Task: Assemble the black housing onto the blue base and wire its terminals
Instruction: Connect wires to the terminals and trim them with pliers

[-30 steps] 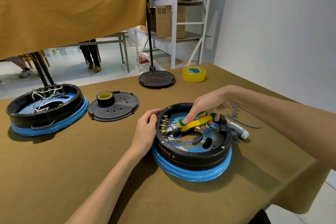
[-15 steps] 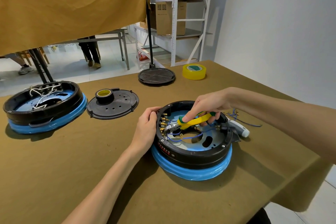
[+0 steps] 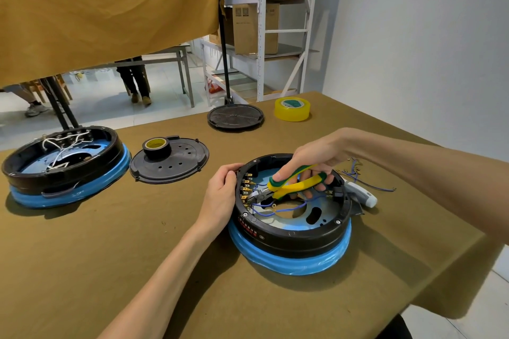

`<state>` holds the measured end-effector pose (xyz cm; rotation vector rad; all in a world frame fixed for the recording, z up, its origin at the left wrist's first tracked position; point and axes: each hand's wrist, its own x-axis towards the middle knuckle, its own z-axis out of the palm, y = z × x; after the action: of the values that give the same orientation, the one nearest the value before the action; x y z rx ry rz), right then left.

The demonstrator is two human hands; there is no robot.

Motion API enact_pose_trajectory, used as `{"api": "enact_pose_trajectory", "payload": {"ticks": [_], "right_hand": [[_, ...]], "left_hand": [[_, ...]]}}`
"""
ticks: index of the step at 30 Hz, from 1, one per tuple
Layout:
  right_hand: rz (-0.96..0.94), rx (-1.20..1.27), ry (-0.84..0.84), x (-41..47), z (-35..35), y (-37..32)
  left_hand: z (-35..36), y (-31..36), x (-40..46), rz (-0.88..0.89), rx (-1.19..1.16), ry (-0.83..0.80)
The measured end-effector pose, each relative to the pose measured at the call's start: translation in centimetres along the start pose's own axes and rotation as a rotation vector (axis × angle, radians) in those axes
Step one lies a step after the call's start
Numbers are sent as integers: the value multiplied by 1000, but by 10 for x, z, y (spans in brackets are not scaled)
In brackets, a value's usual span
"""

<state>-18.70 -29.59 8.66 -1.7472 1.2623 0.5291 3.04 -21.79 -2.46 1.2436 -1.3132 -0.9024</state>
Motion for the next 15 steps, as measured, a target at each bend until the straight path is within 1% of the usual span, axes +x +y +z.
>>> {"api": "enact_pose_trajectory", "payload": {"ticks": [3,9,15], "right_hand": [[2,7,-3,1,1,1],[-53,38,107,2,9,9],[-78,22,103,0,10,10]], "left_hand": [[0,-1,0,-6,0,-4],[0,-3,1,-4,13,-3],[-1,-3,1,-8,21,-6]]}}
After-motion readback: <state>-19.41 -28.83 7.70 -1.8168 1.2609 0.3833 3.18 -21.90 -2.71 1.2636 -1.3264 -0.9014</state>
